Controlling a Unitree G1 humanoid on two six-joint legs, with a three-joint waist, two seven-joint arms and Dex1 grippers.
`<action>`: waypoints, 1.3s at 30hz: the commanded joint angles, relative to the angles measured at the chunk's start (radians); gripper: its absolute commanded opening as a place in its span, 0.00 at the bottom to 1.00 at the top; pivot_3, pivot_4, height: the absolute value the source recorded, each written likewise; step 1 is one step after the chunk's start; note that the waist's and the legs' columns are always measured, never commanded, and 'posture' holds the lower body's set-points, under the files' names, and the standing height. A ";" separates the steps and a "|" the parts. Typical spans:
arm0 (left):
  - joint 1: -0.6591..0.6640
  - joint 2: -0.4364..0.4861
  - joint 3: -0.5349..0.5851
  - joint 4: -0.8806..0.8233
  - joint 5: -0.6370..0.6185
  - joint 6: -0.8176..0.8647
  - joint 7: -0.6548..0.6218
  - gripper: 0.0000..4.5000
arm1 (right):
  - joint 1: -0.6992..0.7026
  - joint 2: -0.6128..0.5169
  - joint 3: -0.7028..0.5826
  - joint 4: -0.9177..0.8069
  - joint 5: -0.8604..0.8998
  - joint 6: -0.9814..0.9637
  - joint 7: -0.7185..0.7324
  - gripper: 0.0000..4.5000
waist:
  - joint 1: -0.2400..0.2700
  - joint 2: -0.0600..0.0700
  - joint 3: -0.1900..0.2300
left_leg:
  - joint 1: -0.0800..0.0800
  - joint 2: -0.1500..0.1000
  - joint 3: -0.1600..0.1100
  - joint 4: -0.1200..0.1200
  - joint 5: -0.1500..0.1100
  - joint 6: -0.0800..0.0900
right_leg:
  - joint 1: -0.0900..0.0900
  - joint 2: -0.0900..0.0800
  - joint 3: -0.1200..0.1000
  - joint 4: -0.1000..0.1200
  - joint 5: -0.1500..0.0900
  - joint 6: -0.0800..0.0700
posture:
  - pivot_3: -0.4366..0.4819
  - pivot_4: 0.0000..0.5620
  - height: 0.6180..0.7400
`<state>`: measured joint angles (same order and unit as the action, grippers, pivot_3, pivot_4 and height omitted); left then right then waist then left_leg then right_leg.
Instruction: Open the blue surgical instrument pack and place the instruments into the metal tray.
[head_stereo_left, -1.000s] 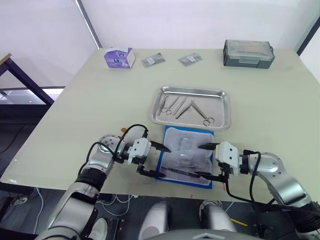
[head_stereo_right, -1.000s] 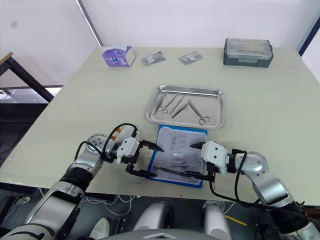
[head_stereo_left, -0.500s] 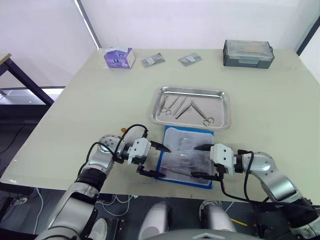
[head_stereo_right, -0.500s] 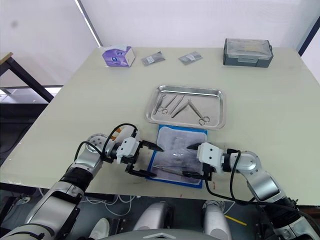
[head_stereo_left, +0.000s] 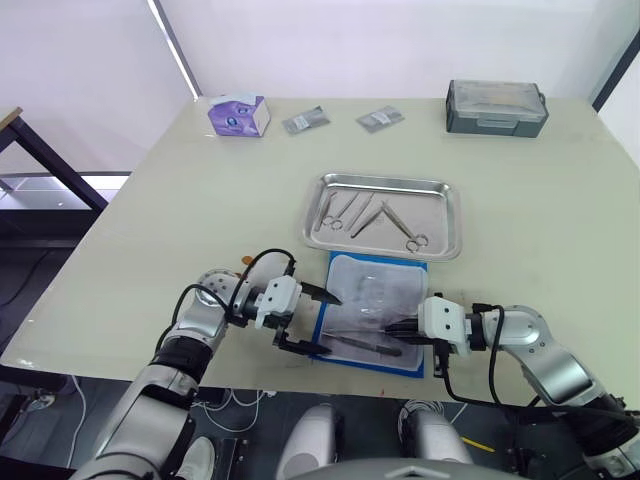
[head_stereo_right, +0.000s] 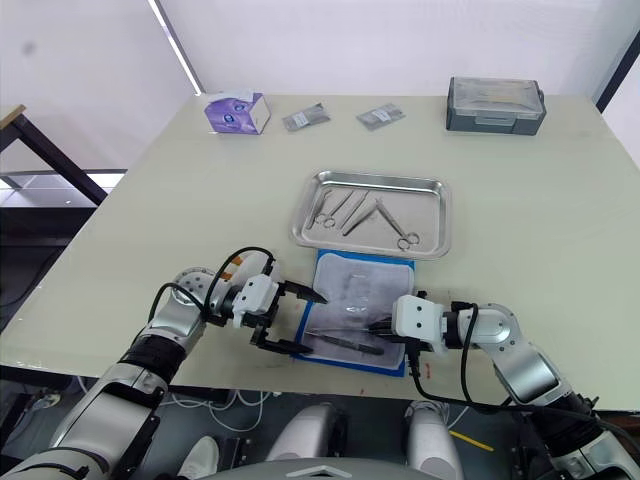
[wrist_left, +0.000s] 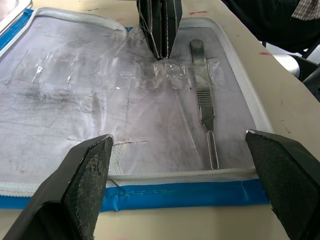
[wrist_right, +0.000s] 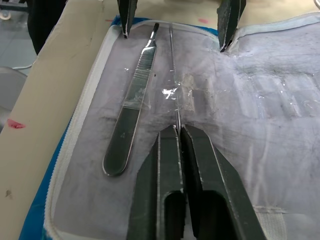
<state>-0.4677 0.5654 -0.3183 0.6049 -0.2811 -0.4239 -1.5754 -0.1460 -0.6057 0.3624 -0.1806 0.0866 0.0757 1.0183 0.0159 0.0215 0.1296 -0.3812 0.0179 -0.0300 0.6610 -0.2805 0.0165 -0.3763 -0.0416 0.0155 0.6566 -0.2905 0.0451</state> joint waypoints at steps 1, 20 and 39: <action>0.038 0.017 -0.036 0.095 0.117 0.013 0.016 1.00 | 0.003 -0.022 0.003 0.001 -0.029 0.016 0.001 0.01 | 0.000 0.000 0.000 | 0.000 0.000 0.000 0.000 0.000 0.000 | 0.000 0.000 0.000 0.000 0.000 0.000 | 0.48 0.27 0.93; 0.038 0.008 -0.041 0.097 0.118 0.014 0.016 1.00 | 0.014 -0.081 -0.040 -0.121 0.027 0.103 0.028 0.01 | 0.001 0.000 0.000 | 0.000 0.000 0.000 0.000 0.000 0.000 | 0.000 0.000 0.000 0.000 0.000 0.000 | 0.48 0.27 0.93; 0.032 0.008 -0.042 0.103 0.121 0.011 0.013 1.00 | 0.028 -0.077 -0.064 -0.133 0.051 0.116 -0.005 0.52 | 0.001 0.000 0.000 | 0.000 0.000 0.000 0.000 0.000 0.000 | 0.000 0.000 0.000 0.000 0.001 0.001 | 0.48 0.27 0.93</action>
<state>-0.4685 0.5642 -0.3183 0.6049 -0.2811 -0.4235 -1.5755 -0.1200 -0.6851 0.3140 -0.2939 0.1342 0.2123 1.0179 0.0167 0.0214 0.1296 -0.3815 0.0176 -0.0301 0.6610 -0.2804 0.0165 -0.3763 -0.0416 0.0154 0.6567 -0.2897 0.0465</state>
